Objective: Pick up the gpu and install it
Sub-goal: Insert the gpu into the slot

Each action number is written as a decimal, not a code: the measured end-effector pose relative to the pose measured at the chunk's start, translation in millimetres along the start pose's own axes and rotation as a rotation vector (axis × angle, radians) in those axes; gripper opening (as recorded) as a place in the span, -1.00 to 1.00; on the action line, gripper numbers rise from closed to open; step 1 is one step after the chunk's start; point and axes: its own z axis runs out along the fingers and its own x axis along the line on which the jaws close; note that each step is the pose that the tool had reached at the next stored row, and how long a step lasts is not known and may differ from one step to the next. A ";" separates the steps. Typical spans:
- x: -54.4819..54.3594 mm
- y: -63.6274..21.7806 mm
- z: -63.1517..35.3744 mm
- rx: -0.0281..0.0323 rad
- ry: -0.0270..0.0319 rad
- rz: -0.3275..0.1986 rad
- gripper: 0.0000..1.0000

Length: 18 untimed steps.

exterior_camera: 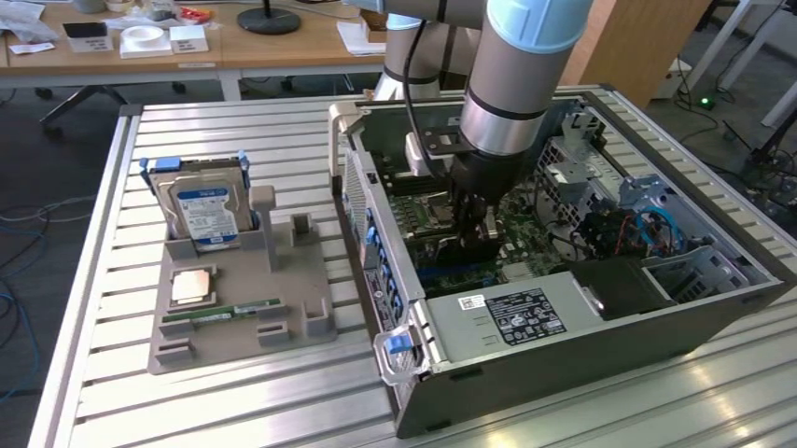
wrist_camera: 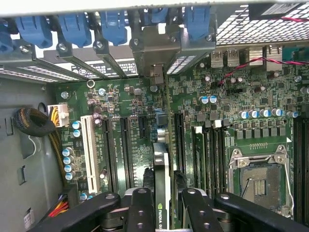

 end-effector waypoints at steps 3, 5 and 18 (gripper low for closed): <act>0.0 0.0 0.1 0.0001 -0.0003 0.000 -0.46; 0.0 0.0 0.1 0.0001 -0.0003 0.000 -0.46; -0.1 0.0 0.2 0.0001 -0.0005 0.000 -0.46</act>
